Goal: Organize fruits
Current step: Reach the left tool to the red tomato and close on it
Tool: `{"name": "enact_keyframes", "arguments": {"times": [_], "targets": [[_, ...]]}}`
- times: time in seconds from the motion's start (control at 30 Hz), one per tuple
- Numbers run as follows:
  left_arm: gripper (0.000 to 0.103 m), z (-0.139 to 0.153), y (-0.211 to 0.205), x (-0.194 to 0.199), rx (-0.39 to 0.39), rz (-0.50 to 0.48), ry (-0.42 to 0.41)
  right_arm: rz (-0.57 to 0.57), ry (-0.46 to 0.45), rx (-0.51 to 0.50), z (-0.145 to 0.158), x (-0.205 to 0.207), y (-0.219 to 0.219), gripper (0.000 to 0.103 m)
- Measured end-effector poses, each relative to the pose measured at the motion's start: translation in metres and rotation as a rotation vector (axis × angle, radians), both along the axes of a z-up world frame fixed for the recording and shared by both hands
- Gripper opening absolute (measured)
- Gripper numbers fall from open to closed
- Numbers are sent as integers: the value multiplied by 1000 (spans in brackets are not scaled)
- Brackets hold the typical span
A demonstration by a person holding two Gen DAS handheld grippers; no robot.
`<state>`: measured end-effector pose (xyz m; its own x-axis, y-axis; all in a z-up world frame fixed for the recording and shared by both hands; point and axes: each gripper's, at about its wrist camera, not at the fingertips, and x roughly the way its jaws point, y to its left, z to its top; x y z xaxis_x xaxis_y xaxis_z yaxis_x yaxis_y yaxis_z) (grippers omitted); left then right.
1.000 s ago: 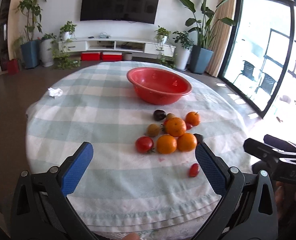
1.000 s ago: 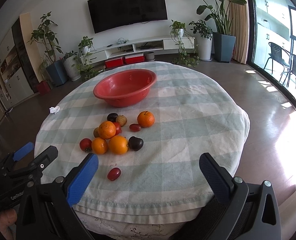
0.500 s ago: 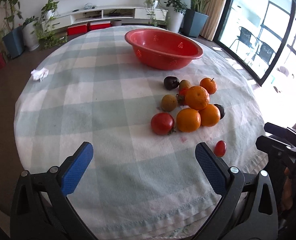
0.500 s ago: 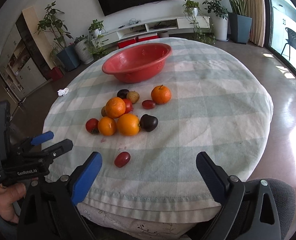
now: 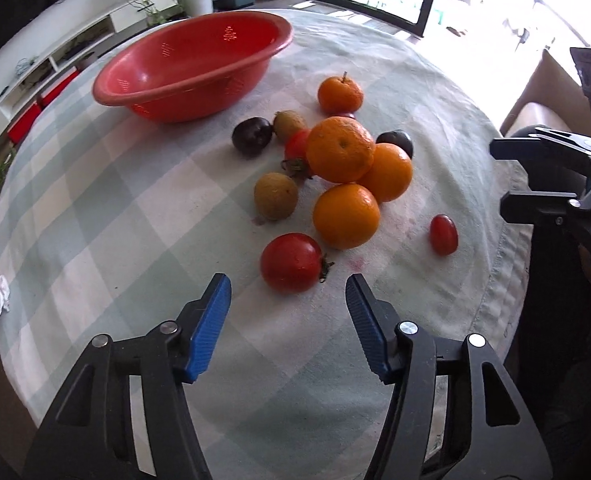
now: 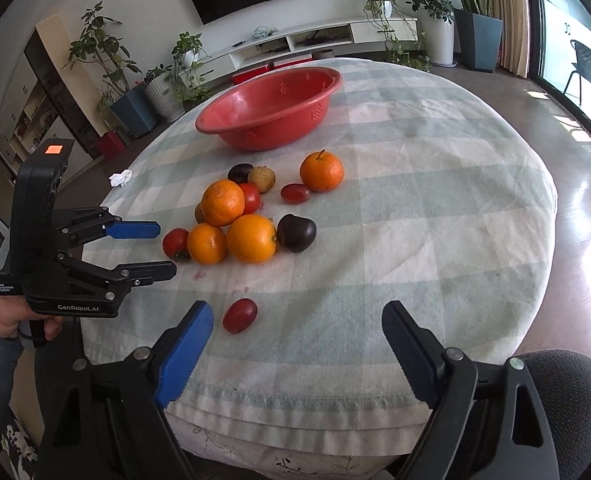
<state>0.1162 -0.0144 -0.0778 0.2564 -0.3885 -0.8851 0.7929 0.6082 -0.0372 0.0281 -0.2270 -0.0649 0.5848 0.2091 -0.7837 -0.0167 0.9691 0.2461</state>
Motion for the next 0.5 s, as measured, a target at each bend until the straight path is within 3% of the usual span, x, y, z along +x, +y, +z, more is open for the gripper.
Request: {"name": "enact_keyframes", "arguments": {"times": [0.1, 0.3, 0.5], "targets": [[52, -4, -6, -2, -6, -55, 19, -1, 2, 4, -2, 1, -1, 89], [42, -7, -9, 8, -19, -51, 22, 2, 2, 4, -3, 2, -1, 88], [42, -8, -14, 14, -26, -58, 18, 11, 5, -1, -6, 4, 2, 87]]}}
